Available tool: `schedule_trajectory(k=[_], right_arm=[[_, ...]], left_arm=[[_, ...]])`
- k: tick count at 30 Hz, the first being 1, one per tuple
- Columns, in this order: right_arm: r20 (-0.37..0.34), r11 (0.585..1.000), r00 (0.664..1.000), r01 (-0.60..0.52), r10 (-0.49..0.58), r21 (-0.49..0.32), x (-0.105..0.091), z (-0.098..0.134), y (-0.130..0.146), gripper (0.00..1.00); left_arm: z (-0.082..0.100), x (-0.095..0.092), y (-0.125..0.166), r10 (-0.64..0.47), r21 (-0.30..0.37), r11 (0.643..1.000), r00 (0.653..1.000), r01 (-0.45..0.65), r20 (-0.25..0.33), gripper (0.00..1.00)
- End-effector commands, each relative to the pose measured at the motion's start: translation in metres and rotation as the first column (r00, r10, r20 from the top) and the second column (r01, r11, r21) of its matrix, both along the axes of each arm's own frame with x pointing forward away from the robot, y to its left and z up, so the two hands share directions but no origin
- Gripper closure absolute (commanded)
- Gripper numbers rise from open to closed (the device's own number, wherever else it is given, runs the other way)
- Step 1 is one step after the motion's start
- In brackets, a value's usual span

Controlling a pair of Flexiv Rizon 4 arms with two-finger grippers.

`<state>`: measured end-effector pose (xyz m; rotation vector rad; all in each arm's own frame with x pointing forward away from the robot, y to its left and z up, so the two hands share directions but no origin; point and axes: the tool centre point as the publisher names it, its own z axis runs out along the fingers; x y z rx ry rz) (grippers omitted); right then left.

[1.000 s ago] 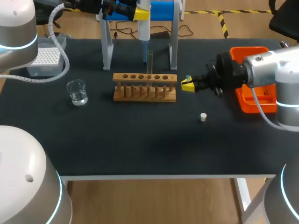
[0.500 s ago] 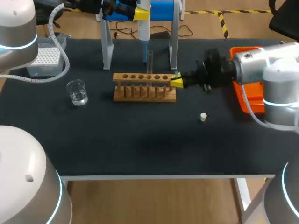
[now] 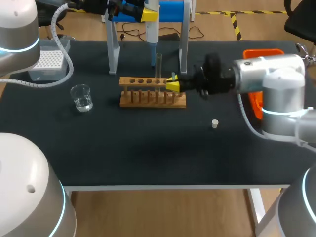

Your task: Invert the test tube, pick up the pipette, mount the tip to pipette, aspirate from beaker and dispense into the tube, eject the tip, return the pipette, and cap with the stopper.

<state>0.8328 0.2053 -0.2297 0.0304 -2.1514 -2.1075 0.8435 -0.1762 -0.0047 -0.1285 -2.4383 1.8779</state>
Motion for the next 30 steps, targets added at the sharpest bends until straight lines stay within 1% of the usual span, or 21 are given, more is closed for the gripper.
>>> schedule_trajectory(k=[1,7,16,30], right_arm=[[-0.011,0.999,0.999,0.038,-0.038,0.006,0.002,-0.004,0.015,1.00],[-0.001,0.998,0.998,0.066,-0.066,-0.004,0.003,-0.005,0.028,1.00],[-0.008,0.995,0.995,0.095,-0.095,-0.001,0.003,-0.003,0.042,1.00],[0.000,0.992,0.992,0.130,-0.130,0.005,0.012,0.003,0.052,1.00]], left_arm=[[0.001,0.000,0.001,-0.001,0.003,1.000,1.000,0.001,-0.001,1.00],[0.001,0.000,0.001,-0.001,0.003,1.000,1.000,0.001,-0.001,1.00],[0.001,0.000,0.001,-0.001,0.003,1.000,1.000,0.001,-0.001,1.00],[0.001,0.000,0.001,-0.001,0.003,1.000,1.000,0.001,-0.001,1.00]])
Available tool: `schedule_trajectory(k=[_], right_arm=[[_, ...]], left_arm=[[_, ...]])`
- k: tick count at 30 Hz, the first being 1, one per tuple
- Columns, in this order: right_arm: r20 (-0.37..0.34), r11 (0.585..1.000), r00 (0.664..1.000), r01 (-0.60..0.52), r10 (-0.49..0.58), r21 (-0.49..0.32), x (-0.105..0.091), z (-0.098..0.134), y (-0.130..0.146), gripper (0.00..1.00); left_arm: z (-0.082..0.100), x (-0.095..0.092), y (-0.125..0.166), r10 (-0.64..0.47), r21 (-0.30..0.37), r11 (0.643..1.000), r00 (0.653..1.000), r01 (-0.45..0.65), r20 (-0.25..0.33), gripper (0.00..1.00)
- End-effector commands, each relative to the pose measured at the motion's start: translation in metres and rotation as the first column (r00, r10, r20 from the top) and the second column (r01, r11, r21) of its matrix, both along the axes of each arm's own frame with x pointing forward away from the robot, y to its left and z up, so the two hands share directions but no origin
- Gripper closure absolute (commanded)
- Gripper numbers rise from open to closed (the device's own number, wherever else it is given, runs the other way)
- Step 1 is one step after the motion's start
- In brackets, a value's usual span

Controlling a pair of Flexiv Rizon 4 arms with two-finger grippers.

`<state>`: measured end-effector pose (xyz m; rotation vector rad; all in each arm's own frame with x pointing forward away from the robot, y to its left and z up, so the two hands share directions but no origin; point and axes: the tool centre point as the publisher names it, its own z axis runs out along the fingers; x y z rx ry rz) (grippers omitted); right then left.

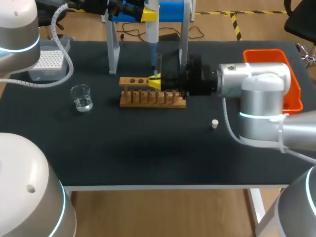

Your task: Invert the test tube, pick up the pipette, mount the tip to pipette, aspirate from beaker and dispense into the tube, eject the tip, return the pipette, and cap with the stopper.

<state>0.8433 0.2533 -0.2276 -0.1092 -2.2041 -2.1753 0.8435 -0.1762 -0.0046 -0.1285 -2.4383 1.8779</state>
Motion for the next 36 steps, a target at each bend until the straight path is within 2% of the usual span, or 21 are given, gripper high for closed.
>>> schedule_trajectory(k=[1,17,36], right_arm=[[0.002,1.000,1.000,0.004,-0.004,0.005,0.002,0.002,0.005,1.00],[-0.008,1.000,1.000,0.012,-0.011,0.025,-0.005,0.011,0.002,1.00],[0.006,1.000,1.000,-0.005,0.005,0.022,-0.004,0.019,0.006,1.00]], left_arm=[[0.001,0.000,0.001,-0.001,0.003,1.000,1.000,0.001,-0.001,1.00],[0.001,0.000,0.001,-0.001,0.003,1.000,1.000,0.001,-0.001,1.00],[0.001,0.000,0.001,-0.001,0.003,1.000,1.000,0.001,-0.001,1.00]])
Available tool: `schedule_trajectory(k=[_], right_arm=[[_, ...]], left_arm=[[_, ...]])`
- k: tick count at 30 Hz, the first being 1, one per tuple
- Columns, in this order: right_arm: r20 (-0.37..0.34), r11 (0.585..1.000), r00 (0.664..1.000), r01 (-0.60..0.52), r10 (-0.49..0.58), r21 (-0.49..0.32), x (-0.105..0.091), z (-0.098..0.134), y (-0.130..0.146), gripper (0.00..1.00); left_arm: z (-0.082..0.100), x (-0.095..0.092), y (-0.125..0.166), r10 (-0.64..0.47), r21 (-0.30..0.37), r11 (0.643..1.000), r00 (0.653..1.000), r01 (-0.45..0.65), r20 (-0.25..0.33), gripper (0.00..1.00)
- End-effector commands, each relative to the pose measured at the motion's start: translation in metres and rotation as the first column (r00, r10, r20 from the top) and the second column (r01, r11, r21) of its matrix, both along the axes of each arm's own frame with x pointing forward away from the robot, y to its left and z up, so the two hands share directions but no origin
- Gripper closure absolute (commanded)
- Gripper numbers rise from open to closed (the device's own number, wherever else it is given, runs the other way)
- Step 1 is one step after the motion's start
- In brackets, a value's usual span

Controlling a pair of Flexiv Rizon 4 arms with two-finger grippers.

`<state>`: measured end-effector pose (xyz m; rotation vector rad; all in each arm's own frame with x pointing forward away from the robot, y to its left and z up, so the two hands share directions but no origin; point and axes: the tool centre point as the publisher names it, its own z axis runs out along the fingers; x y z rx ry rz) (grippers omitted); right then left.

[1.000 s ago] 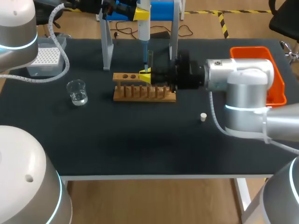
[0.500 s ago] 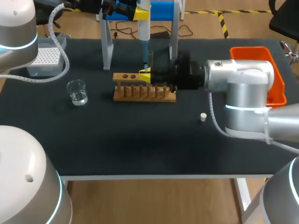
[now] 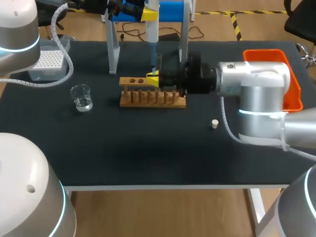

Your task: Invert the test tube, pick up the pipette, mount the tip to pipette, aspirate from beaker and dispense into the tube, eject the tip, return the pipette, and cap with the stopper.

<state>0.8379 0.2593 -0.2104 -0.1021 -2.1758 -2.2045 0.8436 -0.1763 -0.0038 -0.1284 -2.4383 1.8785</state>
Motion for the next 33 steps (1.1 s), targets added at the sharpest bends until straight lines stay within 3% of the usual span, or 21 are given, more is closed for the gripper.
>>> schedule_trajectory(k=[1,11,33], right_arm=[[-0.001,1.000,1.000,-0.004,0.003,-0.006,0.002,0.001,0.001,1.00],[-0.026,1.000,1.000,0.008,-0.009,-0.019,0.003,-0.010,-0.001,1.00],[-0.001,1.000,1.000,0.006,-0.006,0.004,0.004,0.003,0.000,1.00]], left_arm=[[0.000,0.000,0.001,-0.001,0.003,1.000,1.000,0.001,-0.001,1.00],[0.000,0.000,0.001,-0.001,0.003,1.000,1.000,0.001,-0.001,1.00],[0.000,0.000,0.001,-0.001,0.003,1.000,1.000,0.001,-0.001,1.00]])
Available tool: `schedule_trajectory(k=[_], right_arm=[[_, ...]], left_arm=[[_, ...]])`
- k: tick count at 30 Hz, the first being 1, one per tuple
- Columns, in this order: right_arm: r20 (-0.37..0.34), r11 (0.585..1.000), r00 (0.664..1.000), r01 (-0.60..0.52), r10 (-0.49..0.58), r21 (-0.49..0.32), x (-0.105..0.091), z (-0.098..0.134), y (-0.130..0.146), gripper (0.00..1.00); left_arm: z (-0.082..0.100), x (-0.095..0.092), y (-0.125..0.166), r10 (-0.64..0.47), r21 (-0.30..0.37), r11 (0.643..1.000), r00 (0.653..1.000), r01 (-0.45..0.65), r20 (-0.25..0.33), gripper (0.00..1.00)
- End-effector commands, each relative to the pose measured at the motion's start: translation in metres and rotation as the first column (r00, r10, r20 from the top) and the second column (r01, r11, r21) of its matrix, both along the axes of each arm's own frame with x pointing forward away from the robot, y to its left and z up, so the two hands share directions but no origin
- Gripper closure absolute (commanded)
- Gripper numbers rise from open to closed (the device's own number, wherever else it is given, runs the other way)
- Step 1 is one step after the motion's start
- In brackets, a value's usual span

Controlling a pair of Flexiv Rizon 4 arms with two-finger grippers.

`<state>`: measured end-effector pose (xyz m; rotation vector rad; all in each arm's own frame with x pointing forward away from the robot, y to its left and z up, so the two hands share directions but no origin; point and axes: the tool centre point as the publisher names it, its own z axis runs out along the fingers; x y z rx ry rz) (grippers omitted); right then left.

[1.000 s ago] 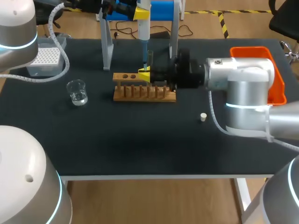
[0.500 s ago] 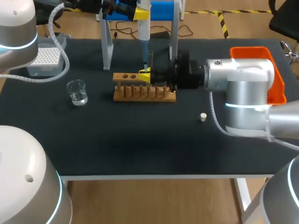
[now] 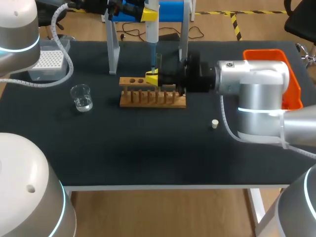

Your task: Invert the test tube, pick up the pipette, mount the tip to pipette, aspirate from beaker and dispense into the tube, eject the tip, return the pipette, and cap with the stopper.

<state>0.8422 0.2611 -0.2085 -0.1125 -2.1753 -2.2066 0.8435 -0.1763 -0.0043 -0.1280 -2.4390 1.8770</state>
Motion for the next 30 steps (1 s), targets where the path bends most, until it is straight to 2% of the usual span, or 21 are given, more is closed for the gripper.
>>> schedule_trajectory(k=[1,25,26,27,28,30], right_arm=[[0.003,1.000,1.000,0.001,-0.001,0.005,-0.001,0.002,-0.002,1.00],[0.006,1.000,1.000,-0.008,0.008,0.021,-0.002,0.024,-0.003,1.00],[0.006,1.000,1.000,-0.009,0.009,0.021,-0.002,0.025,-0.003,0.86],[0.005,1.000,1.000,-0.010,0.010,0.021,-0.003,0.025,-0.003,0.09],[0.005,1.000,1.000,-0.010,0.010,0.021,-0.003,0.025,-0.003,0.00],[0.006,1.000,1.000,-0.013,0.012,0.019,-0.004,0.026,-0.003,0.00]], left_arm=[[0.000,0.000,0.001,-0.001,0.002,1.000,1.000,0.001,-0.001,1.00],[0.000,0.000,0.001,-0.001,0.002,1.000,1.000,0.001,-0.001,1.00],[0.000,0.000,0.001,-0.001,0.002,1.000,1.000,0.001,-0.001,1.00],[0.000,0.000,0.001,-0.001,0.002,1.000,1.000,0.001,-0.001,1.00],[0.000,0.000,0.001,-0.001,0.002,1.000,1.000,0.001,-0.001,1.00],[0.000,0.000,0.001,-0.001,0.002,1.000,1.000,0.001,-0.001,1.00]])
